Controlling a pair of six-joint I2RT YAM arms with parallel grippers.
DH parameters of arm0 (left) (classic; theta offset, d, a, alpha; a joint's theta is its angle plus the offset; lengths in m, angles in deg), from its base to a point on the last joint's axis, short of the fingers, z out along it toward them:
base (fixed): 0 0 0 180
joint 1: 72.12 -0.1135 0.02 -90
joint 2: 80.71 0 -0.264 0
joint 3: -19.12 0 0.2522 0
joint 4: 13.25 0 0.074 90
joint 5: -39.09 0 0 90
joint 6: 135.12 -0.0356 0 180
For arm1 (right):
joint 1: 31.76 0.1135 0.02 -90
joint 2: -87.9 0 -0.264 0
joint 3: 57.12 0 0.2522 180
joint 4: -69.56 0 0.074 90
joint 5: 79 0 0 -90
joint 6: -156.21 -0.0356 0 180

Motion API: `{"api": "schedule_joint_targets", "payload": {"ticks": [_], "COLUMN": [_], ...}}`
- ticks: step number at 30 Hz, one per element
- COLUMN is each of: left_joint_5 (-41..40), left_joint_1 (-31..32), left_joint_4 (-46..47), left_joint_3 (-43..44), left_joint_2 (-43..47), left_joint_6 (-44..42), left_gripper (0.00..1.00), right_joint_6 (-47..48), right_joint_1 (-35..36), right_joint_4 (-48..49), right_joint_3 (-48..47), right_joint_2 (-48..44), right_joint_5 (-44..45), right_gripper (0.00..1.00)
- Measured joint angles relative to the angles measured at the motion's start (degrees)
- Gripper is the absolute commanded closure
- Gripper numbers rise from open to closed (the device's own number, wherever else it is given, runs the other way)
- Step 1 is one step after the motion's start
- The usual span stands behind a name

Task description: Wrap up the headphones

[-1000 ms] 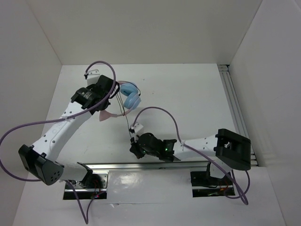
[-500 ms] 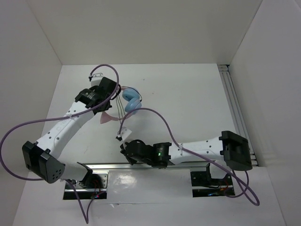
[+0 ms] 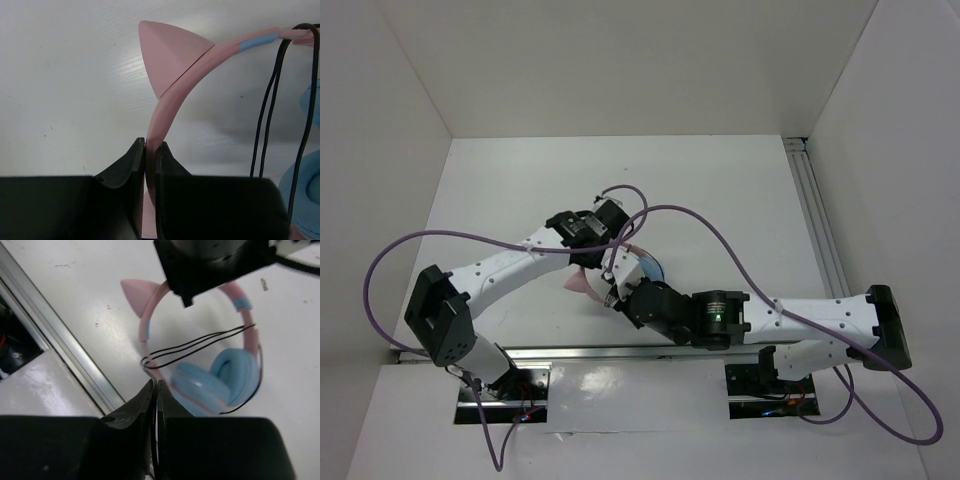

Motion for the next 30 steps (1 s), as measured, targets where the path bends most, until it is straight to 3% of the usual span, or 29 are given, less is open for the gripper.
{"api": "schedule_joint_targets", "payload": {"ticks": [9, 17, 21, 25, 30], "left_joint_5": [7.15, 16.59, 17.33, 16.55, 15.82], "left_joint_1": [3.52, 8.07, 6.82, 5.68, 4.90], "left_joint_4": [1.44, 3.26, 4.04, 2.58, 0.68], "left_joint_3": [-5.53, -9.44, -10.34, -10.62, -10.62], "left_joint_2": [3.82, 8.11, 8.11, 8.11, 8.09], "left_joint_6": [-3.98, -5.62, -5.57, -5.64, -5.62], "left_gripper": [1.00, 1.00, 1.00, 1.00, 1.00], "right_joint_6": [1.60, 4.83, 7.10, 8.70, 9.97], "right_joint_1": [0.48, -3.41, -7.10, -8.37, -9.64], "right_joint_4": [-8.11, -4.76, -1.49, 0.20, 2.21], "right_joint_3": [0.70, 4.81, 5.20, 5.20, 5.81], "right_joint_2": [-0.28, -0.04, 1.92, 3.37, 4.09], "right_joint_5": [8.72, 9.97, 8.07, 7.69, 6.99], "right_gripper": [0.92, 0.88, 0.82, 0.63, 0.56]}}
